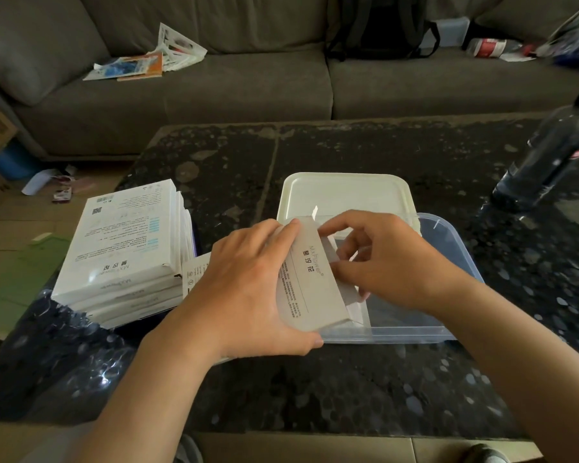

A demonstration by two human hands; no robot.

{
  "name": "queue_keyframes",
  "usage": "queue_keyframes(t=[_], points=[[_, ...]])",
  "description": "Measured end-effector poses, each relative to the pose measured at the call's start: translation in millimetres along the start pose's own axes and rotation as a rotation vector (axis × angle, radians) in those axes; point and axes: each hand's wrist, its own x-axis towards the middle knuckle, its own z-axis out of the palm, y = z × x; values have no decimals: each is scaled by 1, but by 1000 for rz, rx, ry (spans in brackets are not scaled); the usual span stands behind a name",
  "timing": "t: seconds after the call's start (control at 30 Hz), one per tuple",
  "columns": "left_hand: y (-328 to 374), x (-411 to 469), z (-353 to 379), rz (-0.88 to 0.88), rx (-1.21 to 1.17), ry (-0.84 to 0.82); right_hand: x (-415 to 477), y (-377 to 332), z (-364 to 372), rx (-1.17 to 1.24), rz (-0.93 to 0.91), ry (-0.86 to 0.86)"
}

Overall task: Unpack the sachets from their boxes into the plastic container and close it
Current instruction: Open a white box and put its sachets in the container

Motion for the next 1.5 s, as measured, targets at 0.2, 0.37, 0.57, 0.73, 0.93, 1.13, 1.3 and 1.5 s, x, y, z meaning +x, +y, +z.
queue_keyframes(t=[0.2,0.37,0.57,0.73,0.93,1.13,1.3,1.5], points=[[1,0,-1,-12,-5,8,0,4,-16,245,107,82],[2,0,-2,-38,-11,-11,1,8,-33,461,148,32],[5,0,-3,-60,-35,-9,-4,7,-47,523,151,-91],[5,2,-2,-81,-34,-9,-9,11,-59,404,-22,-58],[5,2,-1,-88,-38,-2,-6,27,-76,367,-282,232],[8,1,-4,-112,-46,7,-4,35,-88,486,-231,377],[11,3,-3,-119,-12,-21,-7,33,-87,201,-102,357],[10,3,-3,-124,-2,-37,-6,36,-89,-27,5,368]])
